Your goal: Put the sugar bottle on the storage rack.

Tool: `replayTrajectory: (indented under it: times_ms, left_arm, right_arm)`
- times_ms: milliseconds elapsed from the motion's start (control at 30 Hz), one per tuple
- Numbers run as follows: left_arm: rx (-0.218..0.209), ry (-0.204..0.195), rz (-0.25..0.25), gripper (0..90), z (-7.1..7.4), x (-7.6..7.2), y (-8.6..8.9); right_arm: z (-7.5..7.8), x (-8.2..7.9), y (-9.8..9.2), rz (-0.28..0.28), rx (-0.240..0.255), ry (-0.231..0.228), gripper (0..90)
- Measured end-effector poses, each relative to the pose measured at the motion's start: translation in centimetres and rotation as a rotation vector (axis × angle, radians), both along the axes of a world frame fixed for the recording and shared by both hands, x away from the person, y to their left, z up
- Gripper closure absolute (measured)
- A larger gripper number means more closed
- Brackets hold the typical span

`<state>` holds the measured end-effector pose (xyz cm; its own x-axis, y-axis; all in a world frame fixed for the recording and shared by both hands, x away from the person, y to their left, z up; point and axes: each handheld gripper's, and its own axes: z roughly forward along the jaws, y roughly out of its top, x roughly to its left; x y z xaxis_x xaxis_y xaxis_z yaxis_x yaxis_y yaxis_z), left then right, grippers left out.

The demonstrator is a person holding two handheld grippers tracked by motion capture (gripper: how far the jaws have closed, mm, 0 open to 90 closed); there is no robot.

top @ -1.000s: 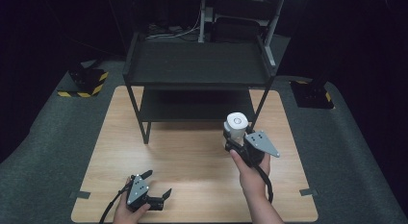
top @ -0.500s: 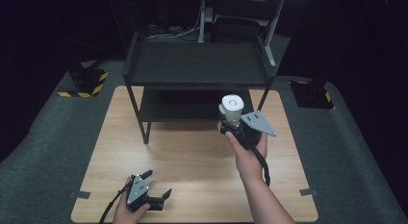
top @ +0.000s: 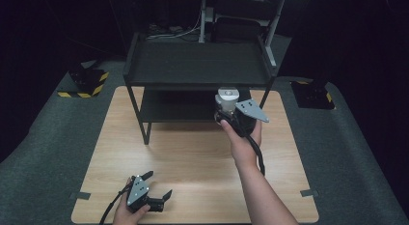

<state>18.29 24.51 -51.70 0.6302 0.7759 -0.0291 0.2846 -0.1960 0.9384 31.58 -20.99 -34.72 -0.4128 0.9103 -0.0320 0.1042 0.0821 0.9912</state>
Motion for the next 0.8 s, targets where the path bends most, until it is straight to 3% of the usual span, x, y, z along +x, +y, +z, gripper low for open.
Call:
replayTrajectory:
  times_ms: [467, 800]
  left_arm:
    - [-0.004, 0.003, -0.009, 0.4, 0.0, 0.1, 0.2]
    - [-0.009, 0.002, -0.013, 0.4, -0.1, 0.1, 0.3]
  right_arm:
    - [-1.1, 3.3, 1.9, -0.036, 0.009, -0.003, 31.3]
    - [-2.1, 4.6, 2.1, -0.057, 0.031, -0.02, 31.3]
